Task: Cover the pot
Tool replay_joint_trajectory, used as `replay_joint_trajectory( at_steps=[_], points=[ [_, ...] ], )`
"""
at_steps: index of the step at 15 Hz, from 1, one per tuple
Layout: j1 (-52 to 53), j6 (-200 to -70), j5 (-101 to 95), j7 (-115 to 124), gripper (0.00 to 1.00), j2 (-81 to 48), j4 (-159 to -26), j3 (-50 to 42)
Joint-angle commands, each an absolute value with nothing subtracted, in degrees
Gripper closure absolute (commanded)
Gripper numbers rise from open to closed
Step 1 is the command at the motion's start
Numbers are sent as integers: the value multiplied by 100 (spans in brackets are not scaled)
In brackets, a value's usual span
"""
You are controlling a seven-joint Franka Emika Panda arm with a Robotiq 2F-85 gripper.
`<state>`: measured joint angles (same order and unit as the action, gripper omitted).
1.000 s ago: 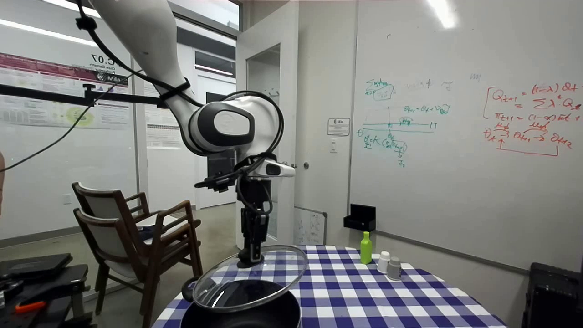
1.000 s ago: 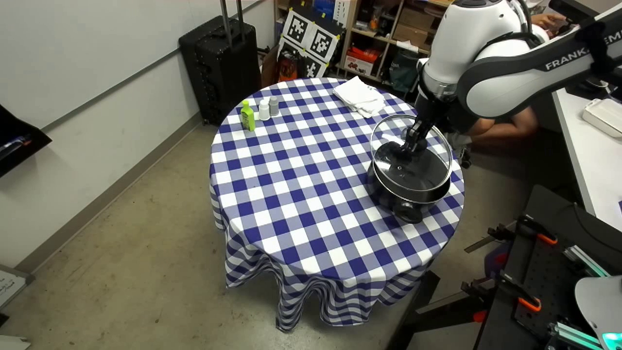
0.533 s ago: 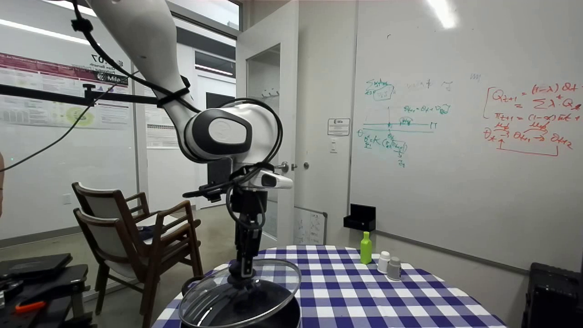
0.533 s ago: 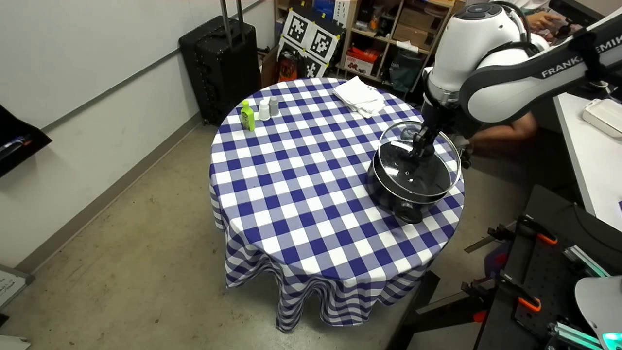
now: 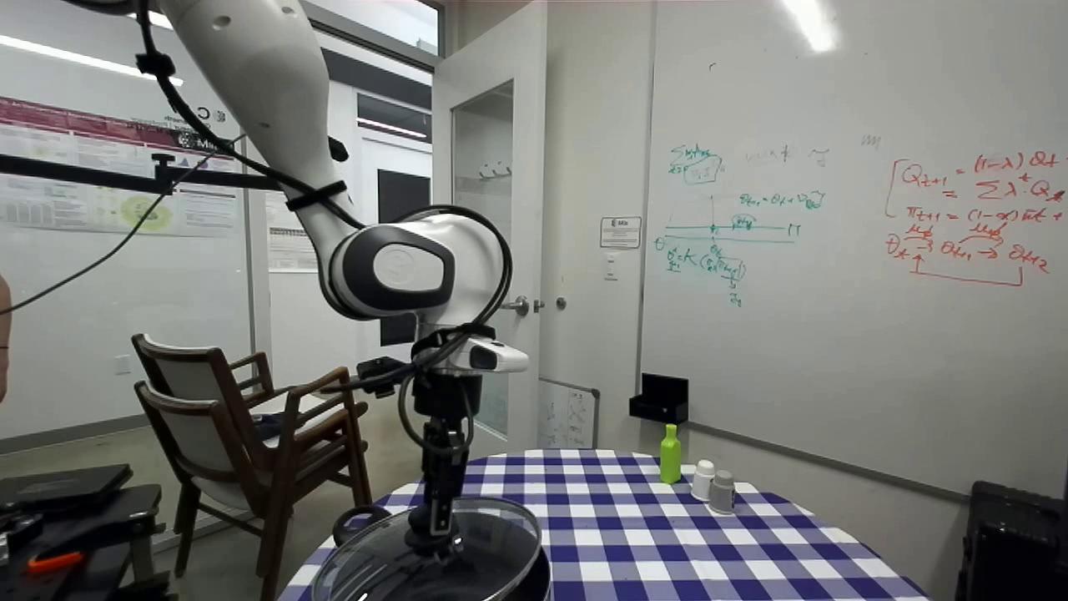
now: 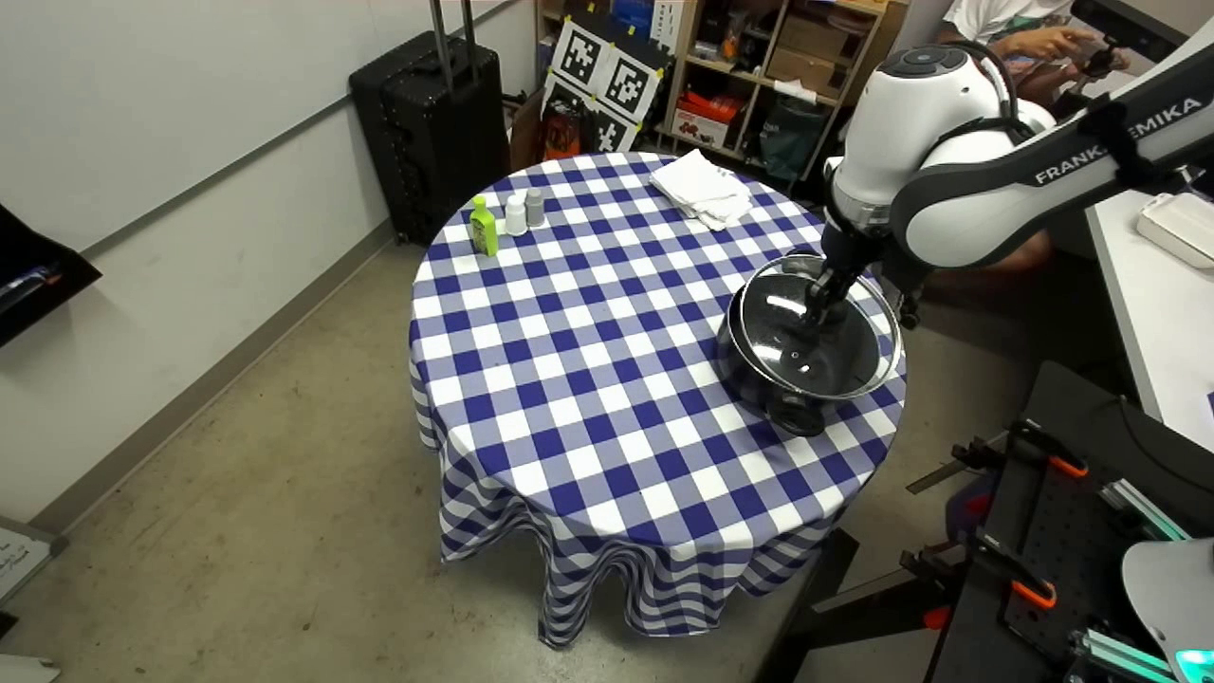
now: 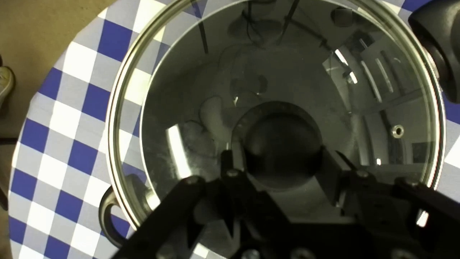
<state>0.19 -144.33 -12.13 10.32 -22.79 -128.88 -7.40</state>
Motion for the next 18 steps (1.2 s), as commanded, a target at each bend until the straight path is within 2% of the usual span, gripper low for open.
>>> replay_joint_trajectory(
  at_steps=[1,18],
  points=[
    [63,-14630,-1107,1094,75,-2367,-12813,-693],
    [-27,-14423,-796,899,75,-2443,-12449,-612]
  ],
)
